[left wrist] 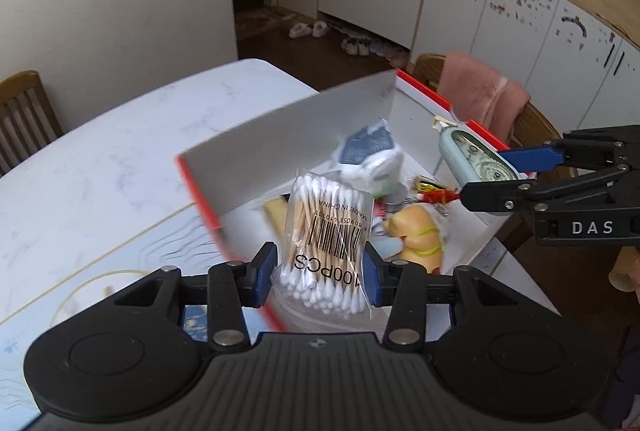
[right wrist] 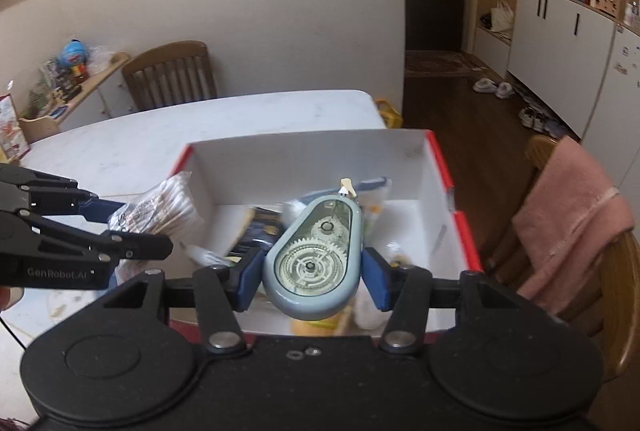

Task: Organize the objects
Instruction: 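Carry the cotton swab pack and tape roller over the red box, then lower both items into the box and open both tools to release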

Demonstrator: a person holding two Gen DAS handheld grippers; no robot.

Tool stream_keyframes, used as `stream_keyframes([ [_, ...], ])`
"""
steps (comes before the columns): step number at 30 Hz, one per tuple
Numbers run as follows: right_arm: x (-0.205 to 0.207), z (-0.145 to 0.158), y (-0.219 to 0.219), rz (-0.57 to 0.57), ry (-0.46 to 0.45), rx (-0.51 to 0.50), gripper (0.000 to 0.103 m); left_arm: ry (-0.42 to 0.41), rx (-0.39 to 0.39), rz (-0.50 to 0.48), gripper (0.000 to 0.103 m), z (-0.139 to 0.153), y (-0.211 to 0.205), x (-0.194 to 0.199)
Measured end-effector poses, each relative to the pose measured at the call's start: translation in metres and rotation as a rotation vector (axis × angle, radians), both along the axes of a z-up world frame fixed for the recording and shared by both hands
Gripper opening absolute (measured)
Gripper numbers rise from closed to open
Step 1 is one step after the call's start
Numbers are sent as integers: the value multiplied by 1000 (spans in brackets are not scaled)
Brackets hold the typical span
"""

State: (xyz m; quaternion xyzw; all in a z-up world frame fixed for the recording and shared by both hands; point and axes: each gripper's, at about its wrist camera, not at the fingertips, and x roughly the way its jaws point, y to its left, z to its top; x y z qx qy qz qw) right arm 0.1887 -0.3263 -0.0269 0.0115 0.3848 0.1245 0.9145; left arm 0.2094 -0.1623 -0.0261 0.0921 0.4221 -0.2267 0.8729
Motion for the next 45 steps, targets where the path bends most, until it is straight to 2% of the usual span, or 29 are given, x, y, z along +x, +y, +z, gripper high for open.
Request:
stream_keyframes([
  [9, 27, -22, -14, 0, 66, -28, 53, 52, 69, -2, 43, -25, -45, 30],
  [26, 55, -64, -6, 50, 165, -98, 53, 141, 149, 27, 44, -60, -67, 57],
  [34, 57, -64, -6, 67, 159, -107, 54, 149, 136, 36, 47, -63, -66, 59],
  [36, 54, -61, -6, 78, 148, -103, 58, 145, 129, 45, 54, -63, -64, 58],
  [38, 52, -57, -7, 85, 134, -99, 64, 142, 115, 50, 56, -63, -62, 57],
  [45, 45, -46, -12, 87, 117, -73, 64, 100, 79, 45, 60, -51, -57, 48],
])
